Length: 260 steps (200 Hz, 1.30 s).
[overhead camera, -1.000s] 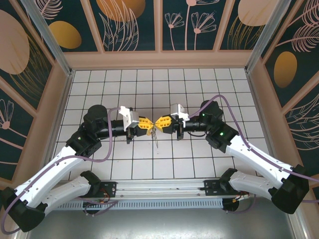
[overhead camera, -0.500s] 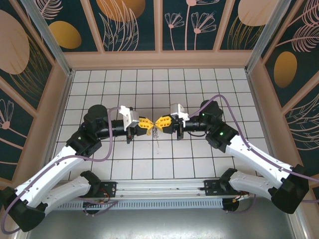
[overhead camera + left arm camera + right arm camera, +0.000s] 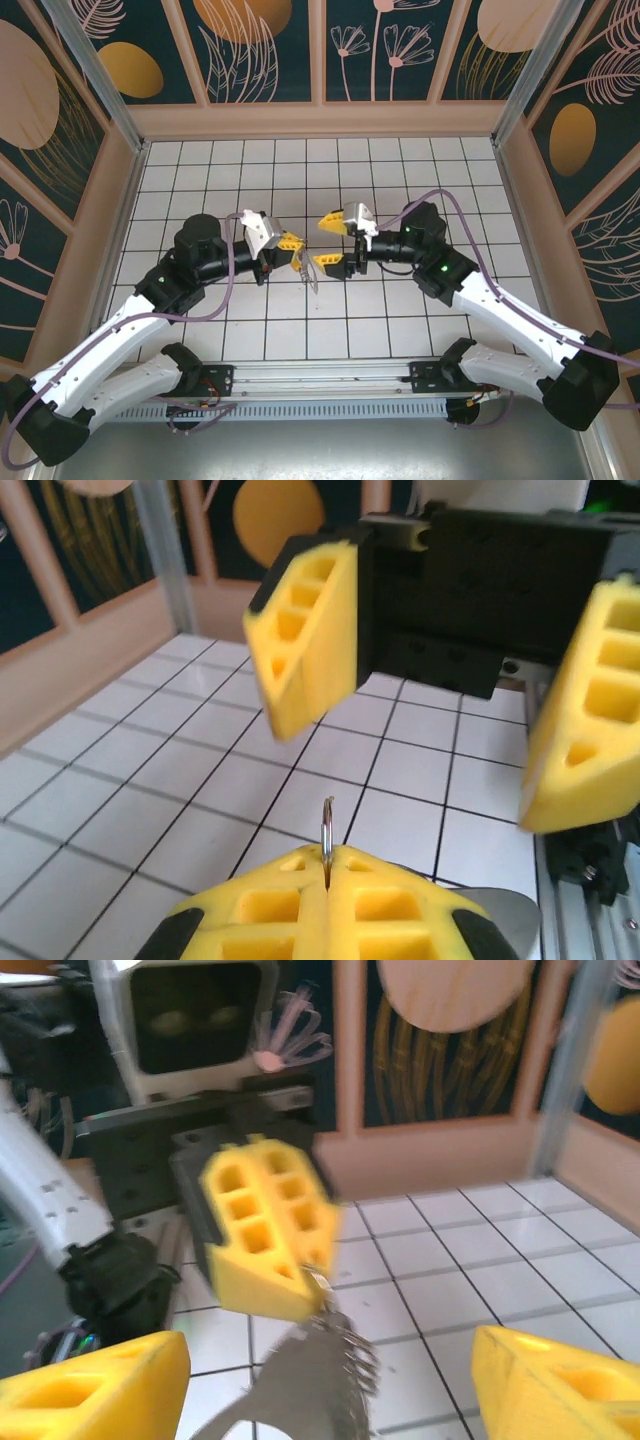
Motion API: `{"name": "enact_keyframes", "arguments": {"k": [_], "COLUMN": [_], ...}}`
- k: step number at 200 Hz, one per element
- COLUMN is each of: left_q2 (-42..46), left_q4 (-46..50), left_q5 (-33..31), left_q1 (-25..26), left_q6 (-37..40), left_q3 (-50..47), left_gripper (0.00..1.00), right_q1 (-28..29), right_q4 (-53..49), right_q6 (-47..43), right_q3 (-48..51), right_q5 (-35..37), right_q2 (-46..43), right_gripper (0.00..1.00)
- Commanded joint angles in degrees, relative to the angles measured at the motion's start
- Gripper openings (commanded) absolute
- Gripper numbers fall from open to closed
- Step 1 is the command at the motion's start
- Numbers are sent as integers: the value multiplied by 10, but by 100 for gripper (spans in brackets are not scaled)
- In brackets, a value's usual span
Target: Put the keys on the keyring
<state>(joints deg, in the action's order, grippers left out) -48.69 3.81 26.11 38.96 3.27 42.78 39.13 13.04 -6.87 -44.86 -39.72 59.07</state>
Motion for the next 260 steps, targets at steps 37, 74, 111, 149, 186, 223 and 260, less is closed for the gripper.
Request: {"name": "enact_keyframes", "arguments": {"k": [37,74,111,149,186,223,260], "left_q2": [89,152,172,232,271,291,298], "left_q4": [-18,-9,10,2,30,26,18], "left_q5": [-195,-250,-262,-261,-281,-290,-292], "left_q1": [-3,-4,-3,-3,-3,-3,-3], "left_q6": [-152,-187,-186,-187,-183,-180,-174], "left_q3": [-88,-120,-130,-156,-166,-167,-168], "left_gripper": [0,0,0,0,0,0,0], "right_q1": [-115,-92,-55,-15,29,55,85], "right_q4": [-59,-70,-130,-206,-292,-313,-344], "right_q6": [118,84,43,-8,-43,-38,-44], "right_q3": [-39,-70,-174,-284,-383,-399,-399], "right_q5": [11,51,66,107,154,204,275], "right_q2": [126,238,393,522,608,633,647], "right_gripper": [80,79,70,62,58,56,49]}}
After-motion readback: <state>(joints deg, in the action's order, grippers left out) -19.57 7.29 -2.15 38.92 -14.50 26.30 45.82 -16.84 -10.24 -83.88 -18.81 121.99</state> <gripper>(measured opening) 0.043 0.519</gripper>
